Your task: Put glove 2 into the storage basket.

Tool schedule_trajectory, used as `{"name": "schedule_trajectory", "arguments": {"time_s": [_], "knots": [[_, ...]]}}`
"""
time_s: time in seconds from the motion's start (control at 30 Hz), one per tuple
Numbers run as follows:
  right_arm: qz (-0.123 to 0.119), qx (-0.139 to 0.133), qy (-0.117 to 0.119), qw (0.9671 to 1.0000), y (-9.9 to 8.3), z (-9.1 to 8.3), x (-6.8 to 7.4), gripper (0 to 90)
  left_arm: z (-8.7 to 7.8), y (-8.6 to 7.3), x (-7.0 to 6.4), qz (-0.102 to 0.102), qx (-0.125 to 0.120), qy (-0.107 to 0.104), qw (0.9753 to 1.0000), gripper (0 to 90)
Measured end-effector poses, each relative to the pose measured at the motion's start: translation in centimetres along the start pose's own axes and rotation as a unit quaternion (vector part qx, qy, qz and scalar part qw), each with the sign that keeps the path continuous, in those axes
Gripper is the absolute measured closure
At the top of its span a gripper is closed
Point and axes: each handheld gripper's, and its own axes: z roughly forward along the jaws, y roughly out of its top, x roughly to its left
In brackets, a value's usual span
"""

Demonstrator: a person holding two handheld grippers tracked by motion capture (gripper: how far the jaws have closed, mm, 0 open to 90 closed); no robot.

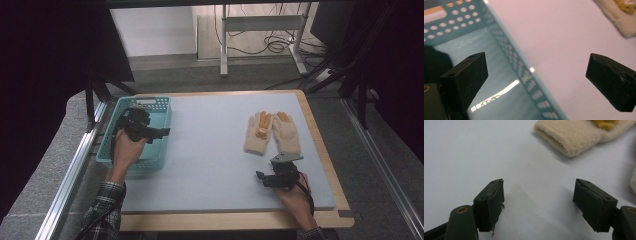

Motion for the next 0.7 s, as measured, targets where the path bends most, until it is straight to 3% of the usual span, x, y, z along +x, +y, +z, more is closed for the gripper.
{"name": "schedule_trajectory", "arguments": {"time_s": [0.2, 0.43, 0.7], "knots": [[0.000, 0.000, 0.000, 1.0000, 0.0, 0.0, 0.0, 24.0, 0.2, 0.1, -2.4, 0.025, -0.016, -0.028, 0.9992, 3.5], [0.000, 0.000, 0.000, 1.0000, 0.0, 0.0, 0.0, 23.9, 0.6, -0.4, -5.5, 0.064, -0.034, -0.046, 0.9963, 1.5], [0.000, 0.000, 0.000, 1.0000, 0.0, 0.0, 0.0, 23.9, 1.7, -2.2, -8.9, 0.098, -0.038, -0.058, 0.9927, 0.4]]}}
